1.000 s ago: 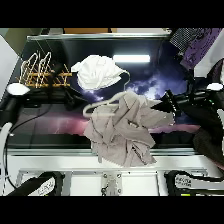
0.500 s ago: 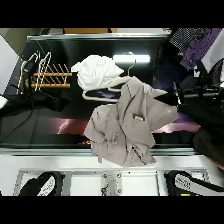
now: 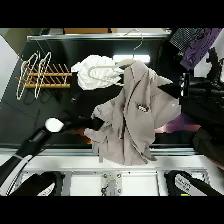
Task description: Fold the clothes and pants, and hang the long-sleeved shirts on hangers.
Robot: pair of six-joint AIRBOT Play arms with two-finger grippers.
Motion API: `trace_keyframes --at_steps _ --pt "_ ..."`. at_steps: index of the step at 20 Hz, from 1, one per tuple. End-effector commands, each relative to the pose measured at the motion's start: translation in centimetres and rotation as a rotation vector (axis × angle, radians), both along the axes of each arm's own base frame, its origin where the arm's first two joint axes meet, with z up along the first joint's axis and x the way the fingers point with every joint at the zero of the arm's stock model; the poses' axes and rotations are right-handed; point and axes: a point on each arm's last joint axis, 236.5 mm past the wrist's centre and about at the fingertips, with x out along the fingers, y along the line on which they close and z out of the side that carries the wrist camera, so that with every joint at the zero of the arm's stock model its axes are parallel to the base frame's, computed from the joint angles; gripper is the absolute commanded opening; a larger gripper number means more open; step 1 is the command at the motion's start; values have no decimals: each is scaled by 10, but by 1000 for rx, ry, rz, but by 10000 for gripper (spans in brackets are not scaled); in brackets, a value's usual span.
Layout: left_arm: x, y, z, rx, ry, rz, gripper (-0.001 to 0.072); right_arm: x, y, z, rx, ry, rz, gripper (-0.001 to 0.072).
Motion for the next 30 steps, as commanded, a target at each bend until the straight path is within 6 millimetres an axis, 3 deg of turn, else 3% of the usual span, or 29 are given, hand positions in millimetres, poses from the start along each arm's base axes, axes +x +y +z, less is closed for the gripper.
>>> trace_keyframes --at_steps 1,5,11,13,14,17,20,23,28,30 --pt "-6 -46 -25 -35 35 32 696 1 -1 3 6 12 -18 8" --pt "-4 -79 -39 -16 52 -18 696 1 0 3 7 12 -18 8" --pt "15 -97 -36 -25 40 -22 657 1 0 3 7 13 -15 8" --pt "16 -99 -31 -33 31 -23 171 0 0 3 10 19 -17 8" --pt "18 -96 -30 -32 31 -21 17 0 0 4 19 43 -24 8" --pt "43 -63 -6 -65 22 47 13 -6 -1 6 -3 60 -38 7" --pt "80 0 35 -118 -19 186 12 -17 1 12 -25 74 -51 7" --pt "96 50 53 -140 -23 278 12 -33 8 18 -25 82 -2 6" --pt "101 72 53 -118 -26 291 12 -49 14 20 -15 125 44 6" --pt "110 81 62 -102 -52 302 12 -51 14 20 -8 151 41 6"
